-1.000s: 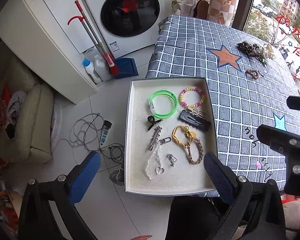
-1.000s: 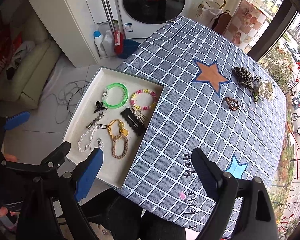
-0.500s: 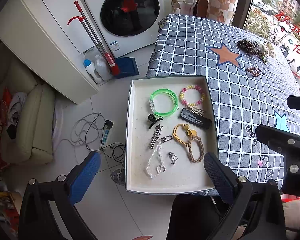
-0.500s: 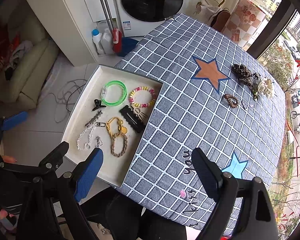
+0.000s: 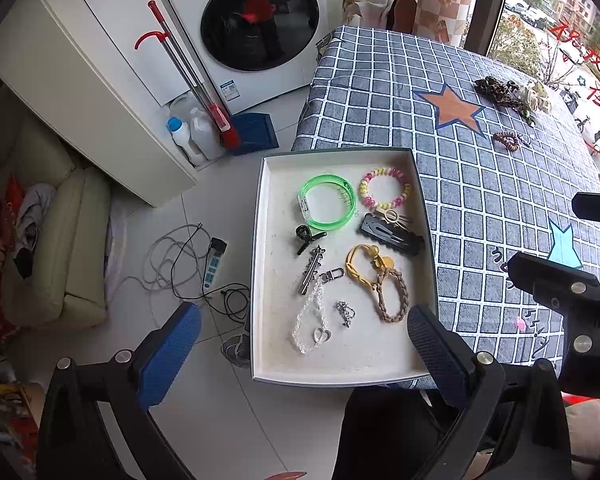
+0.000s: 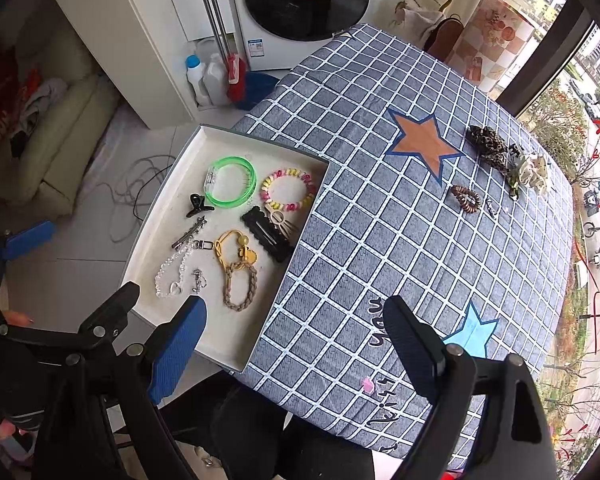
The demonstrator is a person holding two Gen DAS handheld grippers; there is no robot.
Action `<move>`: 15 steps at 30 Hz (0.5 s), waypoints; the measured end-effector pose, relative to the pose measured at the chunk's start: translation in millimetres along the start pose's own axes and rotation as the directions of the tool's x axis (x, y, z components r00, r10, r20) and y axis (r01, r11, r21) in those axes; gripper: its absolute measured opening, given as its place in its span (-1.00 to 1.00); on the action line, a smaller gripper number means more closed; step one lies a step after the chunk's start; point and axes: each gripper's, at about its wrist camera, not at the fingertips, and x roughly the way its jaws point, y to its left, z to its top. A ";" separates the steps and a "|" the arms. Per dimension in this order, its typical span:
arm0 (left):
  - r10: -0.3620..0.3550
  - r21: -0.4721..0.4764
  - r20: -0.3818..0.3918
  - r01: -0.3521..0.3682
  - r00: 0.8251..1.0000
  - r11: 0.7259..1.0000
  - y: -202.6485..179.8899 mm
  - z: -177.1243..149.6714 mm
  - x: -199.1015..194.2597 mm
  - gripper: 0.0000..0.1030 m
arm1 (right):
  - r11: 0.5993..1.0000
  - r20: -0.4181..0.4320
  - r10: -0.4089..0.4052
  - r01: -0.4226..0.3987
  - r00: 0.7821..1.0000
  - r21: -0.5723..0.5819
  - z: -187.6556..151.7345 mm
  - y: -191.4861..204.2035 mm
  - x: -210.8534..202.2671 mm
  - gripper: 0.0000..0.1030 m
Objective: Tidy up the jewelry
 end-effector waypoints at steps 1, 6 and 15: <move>0.000 0.000 0.000 0.000 1.000 1.000 0.2 0.2 0.2 1.00 | 1.000 -0.001 0.001 -0.001 1.000 -0.001 -0.3 0.7 0.3 0.78; 0.001 -0.001 0.000 -0.001 1.000 1.000 1.7 -0.7 0.3 1.00 | 1.000 -0.002 0.002 -0.002 1.000 -0.004 -0.5 3.4 0.8 0.78; 0.004 -0.001 0.000 -0.004 1.000 1.000 4.4 -2.7 0.7 1.00 | 1.000 -0.002 0.003 -0.003 1.000 -0.003 0.4 6.2 1.2 0.78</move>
